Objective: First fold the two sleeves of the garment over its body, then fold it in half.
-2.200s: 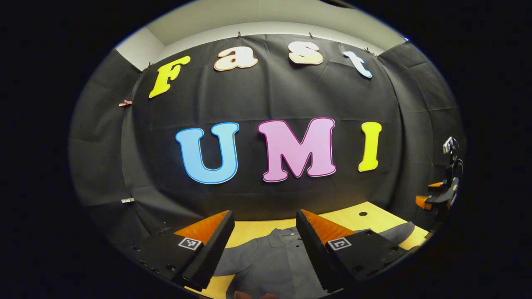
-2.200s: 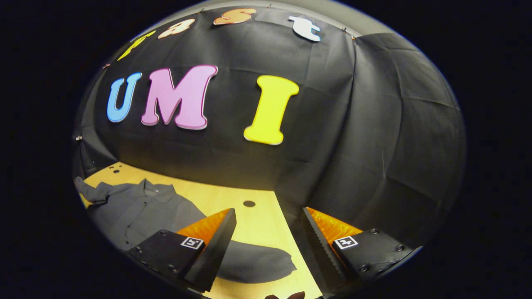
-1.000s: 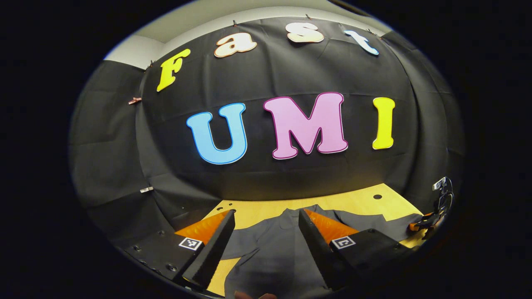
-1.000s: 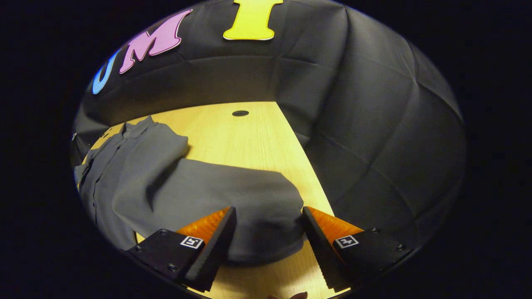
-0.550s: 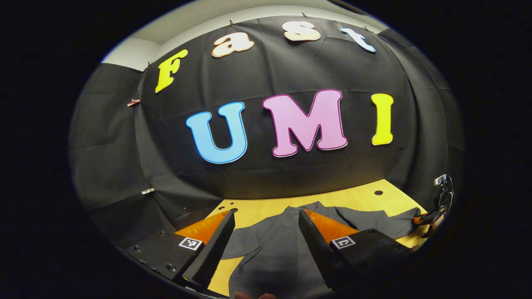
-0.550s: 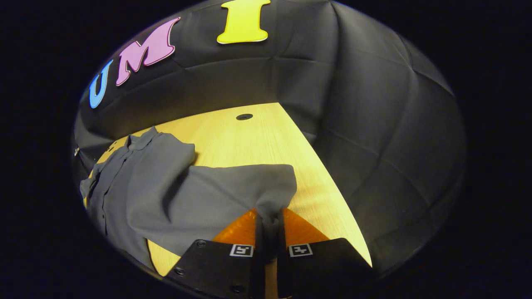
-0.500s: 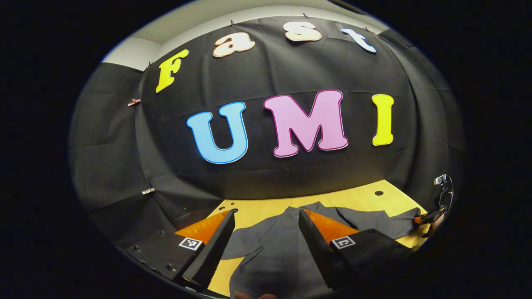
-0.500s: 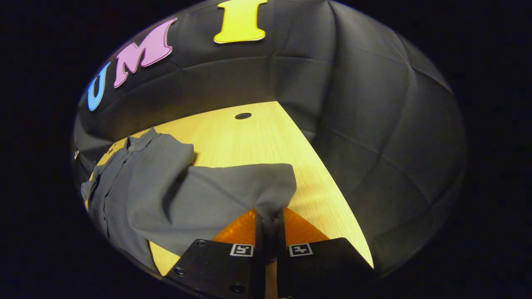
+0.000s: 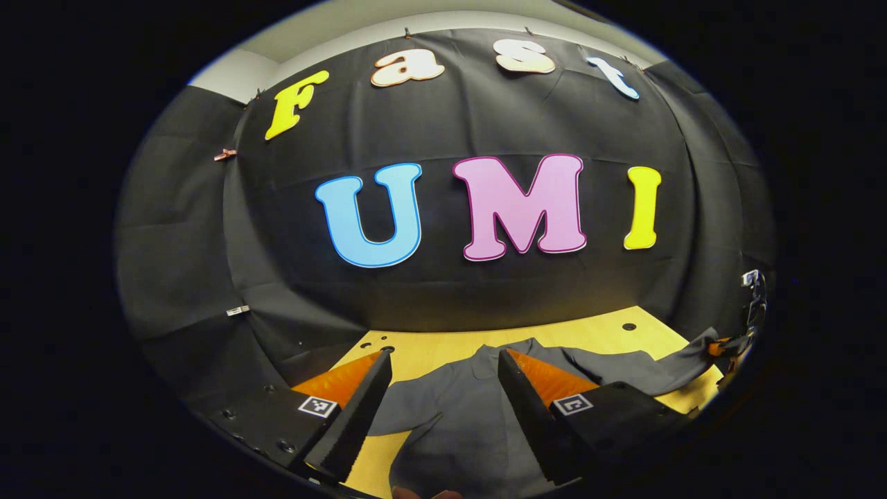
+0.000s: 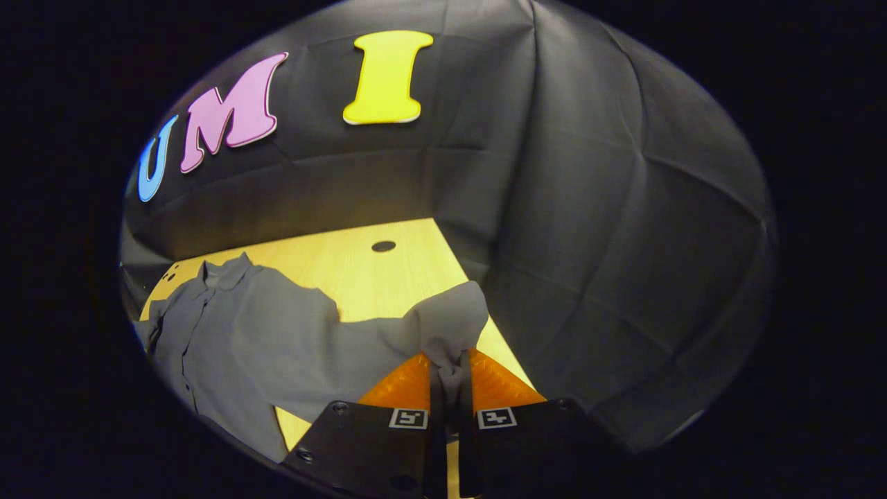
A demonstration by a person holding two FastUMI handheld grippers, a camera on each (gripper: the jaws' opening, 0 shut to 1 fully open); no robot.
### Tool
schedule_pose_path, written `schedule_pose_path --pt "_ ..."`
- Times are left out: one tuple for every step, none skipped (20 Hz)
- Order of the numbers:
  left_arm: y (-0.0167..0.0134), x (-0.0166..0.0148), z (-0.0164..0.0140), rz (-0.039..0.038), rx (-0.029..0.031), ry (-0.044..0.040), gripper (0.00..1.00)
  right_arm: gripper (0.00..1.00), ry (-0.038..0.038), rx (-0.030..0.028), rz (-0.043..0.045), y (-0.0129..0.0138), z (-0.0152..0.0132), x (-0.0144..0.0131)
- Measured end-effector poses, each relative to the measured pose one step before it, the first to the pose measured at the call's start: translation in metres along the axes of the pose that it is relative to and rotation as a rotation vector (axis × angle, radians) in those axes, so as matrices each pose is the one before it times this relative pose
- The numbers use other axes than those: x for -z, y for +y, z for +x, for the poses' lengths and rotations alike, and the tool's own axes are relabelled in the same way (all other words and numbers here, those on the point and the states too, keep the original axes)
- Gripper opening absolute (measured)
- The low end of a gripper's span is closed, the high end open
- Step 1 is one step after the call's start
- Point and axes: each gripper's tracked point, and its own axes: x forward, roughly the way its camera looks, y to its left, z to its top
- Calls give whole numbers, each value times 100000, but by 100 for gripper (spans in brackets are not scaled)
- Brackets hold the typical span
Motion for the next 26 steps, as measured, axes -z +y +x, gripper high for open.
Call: schedule_pose_path --pt "767 -3 164 -385 594 -480 97 11 -2607 947 -147 241 -966 -1122" --pt "834 44 160 -136 608 -506 97 11 -2302 515 234 474 -880 -1271" --pt "858 14 84 -17 481 -409 97 11 -2286 111 290 502 -1267 -1220" --pt "993 95 30 -46 280 -636 97 11 -2317 299 -549 627 -975 -1349" --pt "999 18 2 -262 403 -526 97 11 -2135 361 -874 556 -729 -1118" --pt "893 299 43 -472 366 -117 97 11 -1933 24 -711 822 -561 -1246" --pt "1000 211 21 -786 365 163 97 11 -2072 -573 -77 970 -924 -1234" --pt "1017 270 -130 -717 174 36 97 11 -1968 -428 261 1140 -749 -1353" --pt "1084 104 -40 -425 -157 -179 97 11 -2165 -512 105 1121 -626 -1244" --pt "1167 220 -12 117 -259 -327 98 11 -2411 -579 65 1307 -674 -1326" --pt "1011 40 0 492 -288 -421 97 11 -1616 -1154 221 1326 -496 -992" --pt "1040 235 -15 645 -274 -568 97 11 -1981 -1603 -26 1686 -560 -1190" --pt "1023 174 1 401 7 -383 97 11 -1586 -2010 -161 1710 -517 -873" --pt "1060 351 67 183 -269 -129 97 11 -1468 -2249 -421 1817 -202 -966" --pt "1140 283 26 -259 -359 -145 97 11 -1581 -2637 -506 1838 -353 -936" --pt "1097 498 4 -317 -512 121 97 11 -1226 -2604 -334 2094 -304 -709" --pt "1241 367 64 -311 -886 149 97 11 -1008 -2646 -81 1920 -233 -474" --pt "1226 504 49 -378 -824 288 97 11 -606 -2168 -275 1920 -101 -495" --pt "1185 434 153 -492 -703 468 97 11 -369 -2093 -251 1808 6 -368" --pt "1160 474 31 -509 -790 374 97 11 -395 -2016 -211 1966 92 -187" --pt "1200 324 101 -539 -676 289 97 11 -250 -1632 12 1636 152 -105" --pt "1093 416 50 -190 -732 199 99 11 -69 -1686 -199 1799 212 -83" --pt "1257 227 120 139 -822 242 97 11 362 -2125 -472 1909 344 173" --pt "1013 351 46 371 -839 177 97 11 297 -1719 -473 1591 302 211" --pt "1149 390 36 508 -853 328 99 11 652 -1898 -687 1784 481 399" --pt "974 391 -11 419 -689 240 97 11 603 -1728 -563 1644 462 381"
